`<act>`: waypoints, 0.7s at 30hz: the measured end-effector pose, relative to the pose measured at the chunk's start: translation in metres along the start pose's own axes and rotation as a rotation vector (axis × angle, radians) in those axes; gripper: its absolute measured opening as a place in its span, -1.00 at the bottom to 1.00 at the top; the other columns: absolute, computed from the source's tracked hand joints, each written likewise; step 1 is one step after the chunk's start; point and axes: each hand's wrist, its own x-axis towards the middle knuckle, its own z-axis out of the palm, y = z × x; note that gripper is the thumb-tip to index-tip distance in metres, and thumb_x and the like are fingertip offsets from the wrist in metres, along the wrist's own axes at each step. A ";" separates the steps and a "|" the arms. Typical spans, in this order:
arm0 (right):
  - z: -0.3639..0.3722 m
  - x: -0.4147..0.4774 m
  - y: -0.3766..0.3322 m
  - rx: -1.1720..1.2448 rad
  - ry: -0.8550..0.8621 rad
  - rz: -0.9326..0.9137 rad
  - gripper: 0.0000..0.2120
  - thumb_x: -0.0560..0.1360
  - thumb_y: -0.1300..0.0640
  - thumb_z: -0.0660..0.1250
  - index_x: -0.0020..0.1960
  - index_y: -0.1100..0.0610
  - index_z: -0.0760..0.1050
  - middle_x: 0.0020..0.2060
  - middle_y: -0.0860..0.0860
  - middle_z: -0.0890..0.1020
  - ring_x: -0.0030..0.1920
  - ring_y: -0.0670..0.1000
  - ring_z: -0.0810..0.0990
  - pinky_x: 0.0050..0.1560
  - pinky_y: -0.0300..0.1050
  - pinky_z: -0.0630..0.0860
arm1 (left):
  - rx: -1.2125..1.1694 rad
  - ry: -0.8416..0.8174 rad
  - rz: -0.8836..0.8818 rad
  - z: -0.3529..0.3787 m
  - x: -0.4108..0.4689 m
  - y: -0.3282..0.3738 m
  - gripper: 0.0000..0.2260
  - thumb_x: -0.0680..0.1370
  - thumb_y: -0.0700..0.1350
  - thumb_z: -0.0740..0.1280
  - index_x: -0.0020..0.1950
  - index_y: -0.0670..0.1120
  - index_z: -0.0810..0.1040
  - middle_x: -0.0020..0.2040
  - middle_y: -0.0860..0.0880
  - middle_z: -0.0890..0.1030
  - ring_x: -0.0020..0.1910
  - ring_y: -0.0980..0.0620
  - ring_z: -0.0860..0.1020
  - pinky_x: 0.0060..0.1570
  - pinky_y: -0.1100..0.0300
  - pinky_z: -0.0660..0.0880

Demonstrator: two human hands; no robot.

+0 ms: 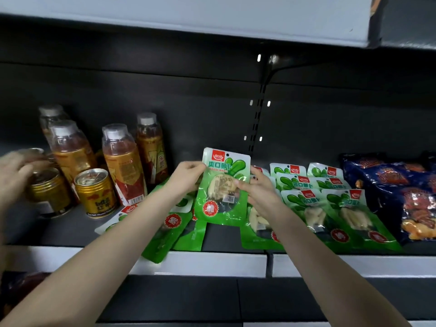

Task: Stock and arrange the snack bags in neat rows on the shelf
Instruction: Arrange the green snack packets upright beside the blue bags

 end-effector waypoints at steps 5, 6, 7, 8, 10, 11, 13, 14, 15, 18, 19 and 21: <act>-0.014 0.006 0.000 -0.066 0.140 -0.081 -0.49 0.34 0.16 0.51 0.25 0.01 0.46 0.03 -0.04 0.66 0.13 0.01 0.59 0.26 0.12 0.45 | 0.213 0.165 0.143 0.007 0.004 -0.008 -0.81 0.54 -0.22 0.30 0.13 -0.13 0.61 0.00 -0.06 0.66 -0.08 0.04 0.63 -0.03 0.16 0.59; -0.015 0.003 -0.005 -0.074 0.175 -0.131 -0.64 0.41 0.22 0.46 0.17 0.04 0.49 -0.01 -0.05 0.67 0.07 -0.02 0.61 0.21 0.04 0.50 | 0.285 0.212 0.197 0.009 0.003 -0.007 -0.79 0.52 -0.18 0.34 0.15 -0.12 0.61 0.01 -0.02 0.66 -0.05 0.06 0.63 0.04 0.15 0.57; -0.016 0.001 -0.008 -0.096 0.198 -0.194 -0.73 0.45 0.24 0.43 0.10 0.04 0.51 -0.05 -0.05 0.67 0.01 -0.03 0.63 0.14 -0.02 0.54 | 0.283 0.193 0.221 0.013 0.001 -0.004 -0.76 0.50 -0.13 0.37 0.16 -0.12 0.60 0.00 0.01 0.65 -0.04 0.08 0.63 0.07 0.15 0.56; -0.014 -0.002 -0.010 -0.120 0.203 -0.266 -0.77 0.47 0.24 0.41 0.08 0.03 0.53 -0.07 -0.04 0.68 -0.04 -0.04 0.65 0.08 -0.07 0.56 | 0.195 0.104 0.196 0.019 -0.002 -0.001 -0.72 0.50 -0.09 0.40 0.19 -0.13 0.59 0.01 0.00 0.65 -0.03 0.08 0.63 0.06 0.14 0.58; -0.008 -0.013 -0.016 -0.181 0.163 -0.373 -0.77 0.49 0.20 0.38 0.11 -0.02 0.55 -0.08 -0.08 0.68 -0.06 -0.10 0.65 0.03 -0.17 0.55 | -0.028 -0.158 0.073 0.034 -0.011 0.007 -0.68 0.51 -0.06 0.37 0.23 -0.15 0.54 0.04 -0.05 0.64 0.02 0.08 0.61 0.02 0.16 0.59; -0.004 -0.017 -0.016 -0.230 0.123 -0.397 -0.78 0.51 0.17 0.35 0.12 -0.05 0.56 -0.06 -0.13 0.67 -0.03 -0.16 0.62 0.05 -0.23 0.53 | -0.098 -0.231 0.040 0.040 -0.013 0.009 -0.70 0.53 -0.06 0.35 0.22 -0.14 0.54 0.04 -0.05 0.64 0.04 0.08 0.61 0.00 0.19 0.60; 0.001 -0.024 -0.014 -0.336 0.010 -0.395 -0.77 0.58 0.12 0.24 0.18 -0.02 0.57 0.04 -0.17 0.62 0.07 -0.22 0.55 0.09 -0.37 0.42 | -0.188 -0.223 0.015 0.044 -0.011 0.008 -0.80 0.55 -0.11 0.32 0.13 -0.13 0.55 -0.05 -0.02 0.65 -0.06 0.10 0.62 -0.15 0.26 0.60; 0.001 -0.026 -0.012 -0.364 -0.044 -0.385 -0.74 0.61 0.12 0.19 0.24 0.00 0.55 0.13 -0.15 0.60 0.15 -0.20 0.52 0.09 -0.41 0.36 | -0.210 -0.190 0.004 0.041 -0.008 0.004 -0.83 0.55 -0.15 0.32 0.12 -0.14 0.54 -0.10 -0.03 0.65 -0.12 0.10 0.62 -0.25 0.28 0.58; 0.000 -0.029 -0.012 -0.377 -0.097 -0.374 -0.70 0.61 0.14 0.15 0.30 0.00 0.51 0.21 -0.13 0.56 0.22 -0.19 0.47 0.11 -0.42 0.32 | -0.195 -0.167 -0.005 0.038 -0.007 0.002 -0.84 0.55 -0.19 0.31 0.12 -0.15 0.53 -0.11 -0.05 0.64 -0.17 0.07 0.62 -0.28 0.26 0.55; -0.003 -0.027 -0.007 -0.381 -0.171 -0.346 -0.60 0.60 0.20 0.15 0.41 -0.03 0.38 0.32 -0.11 0.47 0.29 -0.16 0.40 0.26 -0.27 0.30 | -0.098 -0.110 0.009 0.025 -0.003 -0.005 -0.83 0.51 -0.30 0.30 0.00 -0.08 0.60 -0.17 -0.09 0.67 -0.21 -0.08 0.60 -0.18 0.09 0.53; -0.002 -0.025 -0.007 -0.379 -0.126 -0.340 -0.59 0.60 0.19 0.16 0.42 -0.04 0.34 0.34 -0.10 0.45 0.31 -0.13 0.38 0.28 -0.20 0.29 | -0.104 -0.083 0.020 0.021 -0.004 -0.004 -0.80 0.49 -0.34 0.30 -0.06 -0.07 0.62 -0.24 -0.08 0.68 -0.27 -0.07 0.60 -0.21 0.10 0.56; -0.003 -0.014 -0.005 -0.308 0.012 -0.297 -0.55 0.59 0.12 0.21 0.47 -0.03 0.26 0.37 -0.07 0.39 0.32 -0.09 0.36 0.28 -0.13 0.28 | -0.156 -0.035 0.039 0.015 -0.002 0.003 -0.76 0.45 -0.43 0.27 -0.14 -0.12 0.62 -0.36 -0.04 0.66 -0.38 -0.02 0.58 -0.35 0.20 0.57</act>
